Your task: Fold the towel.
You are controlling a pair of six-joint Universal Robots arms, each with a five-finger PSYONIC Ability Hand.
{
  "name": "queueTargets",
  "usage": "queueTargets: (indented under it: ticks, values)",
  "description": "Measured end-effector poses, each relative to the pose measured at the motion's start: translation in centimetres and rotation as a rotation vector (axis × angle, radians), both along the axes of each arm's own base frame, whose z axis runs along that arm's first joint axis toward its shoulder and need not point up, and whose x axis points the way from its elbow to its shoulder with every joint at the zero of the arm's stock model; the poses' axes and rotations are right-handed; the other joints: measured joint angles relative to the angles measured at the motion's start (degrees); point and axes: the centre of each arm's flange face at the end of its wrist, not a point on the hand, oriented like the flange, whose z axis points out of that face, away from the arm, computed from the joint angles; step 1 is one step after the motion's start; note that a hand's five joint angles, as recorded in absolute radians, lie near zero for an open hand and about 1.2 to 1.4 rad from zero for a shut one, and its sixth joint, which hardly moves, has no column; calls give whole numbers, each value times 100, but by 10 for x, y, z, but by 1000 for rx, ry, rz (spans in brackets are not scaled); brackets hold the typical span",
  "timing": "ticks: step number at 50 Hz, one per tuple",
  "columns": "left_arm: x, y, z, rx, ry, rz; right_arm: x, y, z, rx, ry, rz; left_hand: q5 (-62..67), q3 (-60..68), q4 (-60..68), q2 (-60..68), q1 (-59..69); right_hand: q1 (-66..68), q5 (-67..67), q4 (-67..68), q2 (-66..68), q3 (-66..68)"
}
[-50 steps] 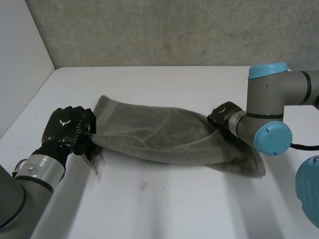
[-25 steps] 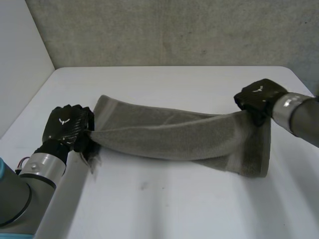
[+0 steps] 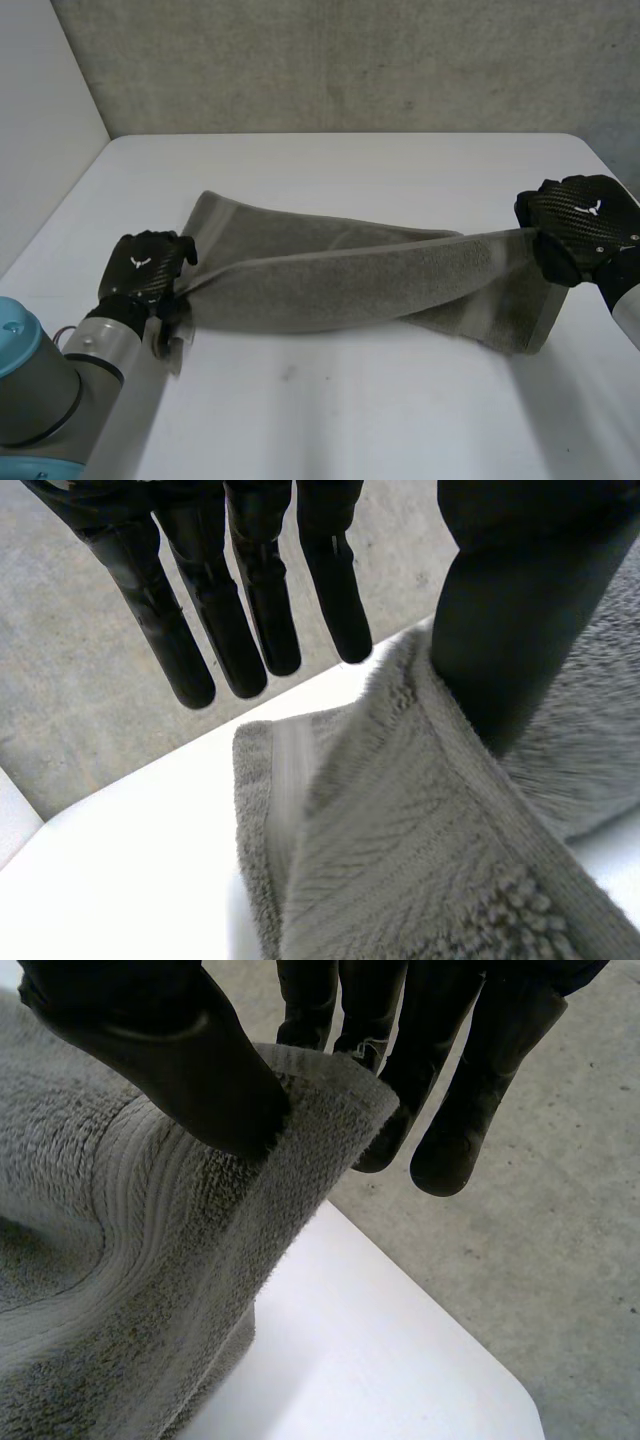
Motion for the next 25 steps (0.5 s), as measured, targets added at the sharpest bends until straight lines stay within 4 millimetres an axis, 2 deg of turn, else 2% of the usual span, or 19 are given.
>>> queueTargets:
  ticks: [3,11,20,25]
  values:
    - [1,1,-3,-10,-63,-3,-1,0,-1,9,-14,-4,-537,-542,-528,-535,-548,0,0,0,0,0]
    - [10,6,-9,-20,-195,13,-2,0,-3,22,-12,-12,-757,-751,-750,-767,-727,1,0,0,0,0]
    - [15,9,-11,1,-216,28,-4,-1,-5,20,-3,-21,-654,-690,-688,-681,-707,1,0,0,0,0]
    - [18,12,-11,35,-223,35,-12,-8,-4,2,-2,-55,-413,-407,-429,-400,-446,2,0,0,0,0]
